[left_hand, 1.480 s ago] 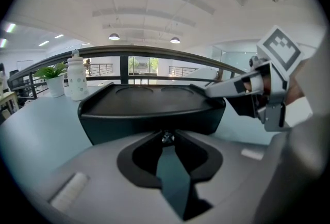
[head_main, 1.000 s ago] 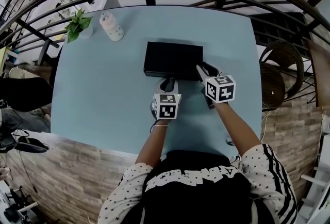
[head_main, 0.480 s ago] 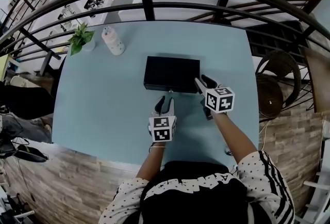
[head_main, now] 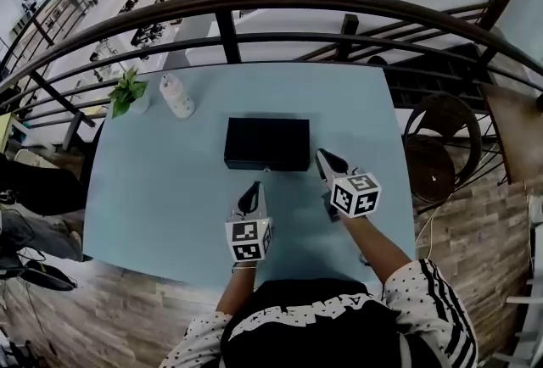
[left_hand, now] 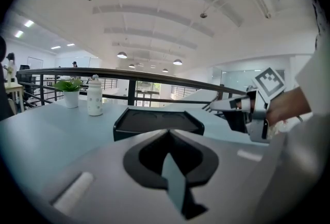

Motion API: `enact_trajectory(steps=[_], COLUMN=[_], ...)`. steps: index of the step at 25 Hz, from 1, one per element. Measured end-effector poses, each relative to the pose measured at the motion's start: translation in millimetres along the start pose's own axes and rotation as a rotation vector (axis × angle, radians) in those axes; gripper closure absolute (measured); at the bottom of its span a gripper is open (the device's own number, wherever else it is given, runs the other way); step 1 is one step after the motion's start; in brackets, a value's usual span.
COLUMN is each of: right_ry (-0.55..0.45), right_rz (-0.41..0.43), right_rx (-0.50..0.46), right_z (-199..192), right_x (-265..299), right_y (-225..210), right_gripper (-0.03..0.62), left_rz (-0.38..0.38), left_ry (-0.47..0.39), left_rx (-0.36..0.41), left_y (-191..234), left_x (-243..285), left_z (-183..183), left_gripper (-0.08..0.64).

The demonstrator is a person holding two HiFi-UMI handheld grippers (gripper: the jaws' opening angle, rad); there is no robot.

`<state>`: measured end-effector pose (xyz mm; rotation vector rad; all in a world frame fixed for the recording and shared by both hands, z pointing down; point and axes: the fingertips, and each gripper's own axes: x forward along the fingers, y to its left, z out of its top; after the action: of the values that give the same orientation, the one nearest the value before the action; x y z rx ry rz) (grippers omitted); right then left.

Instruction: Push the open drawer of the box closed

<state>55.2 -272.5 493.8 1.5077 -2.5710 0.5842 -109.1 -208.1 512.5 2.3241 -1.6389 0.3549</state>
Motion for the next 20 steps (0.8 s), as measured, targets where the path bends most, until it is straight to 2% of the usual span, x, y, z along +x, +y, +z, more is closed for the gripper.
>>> enact_trajectory(steps=[4,9,20], right_ry=[-0.058,-0.104,-0.167], right_rz=[0.055,0.106,0.138], right_rx=[0.013,-0.035,-0.099], right_z=[9,19,28], right_x=[-20,-45,-72], right_y=[20,41,63], right_gripper=[0.589,0.589,0.589], left_rz=[-0.015,-0.022,-0.041], left_ry=[-0.019,-0.042,-0.074], left_rx=[0.018,0.027,0.062], left_y=[-4,-11,-20], left_x=[-16,-30,-42], left_z=[10,24,40], left_gripper=[0.56,0.56,0.56])
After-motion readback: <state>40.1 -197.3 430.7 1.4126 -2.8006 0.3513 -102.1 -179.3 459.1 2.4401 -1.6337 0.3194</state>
